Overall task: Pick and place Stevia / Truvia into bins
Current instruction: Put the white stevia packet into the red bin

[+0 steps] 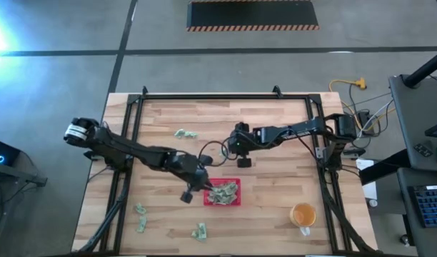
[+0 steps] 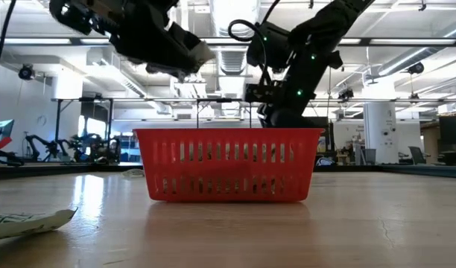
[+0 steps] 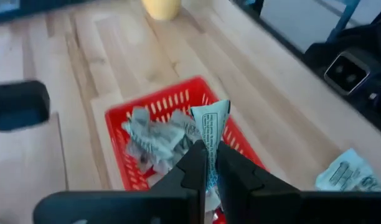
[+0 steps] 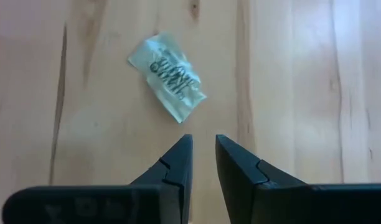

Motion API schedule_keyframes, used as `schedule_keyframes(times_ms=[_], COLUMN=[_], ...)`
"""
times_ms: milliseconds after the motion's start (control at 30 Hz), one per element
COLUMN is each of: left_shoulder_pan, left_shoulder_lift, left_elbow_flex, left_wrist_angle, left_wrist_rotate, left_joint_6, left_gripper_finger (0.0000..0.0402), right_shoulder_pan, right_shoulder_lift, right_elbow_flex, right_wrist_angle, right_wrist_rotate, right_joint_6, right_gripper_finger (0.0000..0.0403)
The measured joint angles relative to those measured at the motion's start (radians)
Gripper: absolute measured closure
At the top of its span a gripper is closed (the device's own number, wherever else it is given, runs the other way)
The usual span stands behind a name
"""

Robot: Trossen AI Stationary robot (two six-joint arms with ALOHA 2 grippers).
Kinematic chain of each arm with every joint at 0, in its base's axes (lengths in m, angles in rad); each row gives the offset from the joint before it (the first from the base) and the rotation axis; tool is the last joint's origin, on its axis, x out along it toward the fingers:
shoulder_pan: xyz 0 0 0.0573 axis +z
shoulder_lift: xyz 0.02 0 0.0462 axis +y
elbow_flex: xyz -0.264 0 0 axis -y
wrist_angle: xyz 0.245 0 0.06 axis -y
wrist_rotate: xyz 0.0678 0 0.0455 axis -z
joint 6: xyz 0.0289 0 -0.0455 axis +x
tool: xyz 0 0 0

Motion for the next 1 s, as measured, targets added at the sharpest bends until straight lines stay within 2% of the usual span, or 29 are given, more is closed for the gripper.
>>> schedule_keyframes(times_ms=[333,467,567,767,1000], left_shoulder_pan=[0.000,0.000,0.000,0.001,0.000], left_shoulder_lift=[0.112,0.132,0.130,0.080,-0.014], left_elbow_flex=[0.000,0.000,0.000,0.000,0.000], left_wrist_angle=[-0.015,-0.014,-0.016,-0.028,-0.179], left_wrist_rotate=[-0.012,-0.043,-0.059,-0.061,-0.071], left_joint_6=[0.000,0.001,0.001,-0.009,-0.122], left_gripper_finger=[0.0388,0.0371,0.0345,0.0287,0.0258], right_shoulder_pan=[0.000,0.001,0.000,0.001,0.000], right_shoulder_lift=[0.000,0.000,0.000,0.000,0.000], right_elbow_flex=[0.000,0.000,0.000,-0.022,-0.105], right_wrist_angle=[0.013,0.019,0.039,0.169,0.339], right_wrist_rotate=[-0.011,-0.018,-0.084,-0.299,-0.323], right_joint_6=[0.001,-0.001,-0.007,-0.066,-0.154], right_gripper_finger=[0.0346,0.0346,0.0346,0.0346,0.0346])
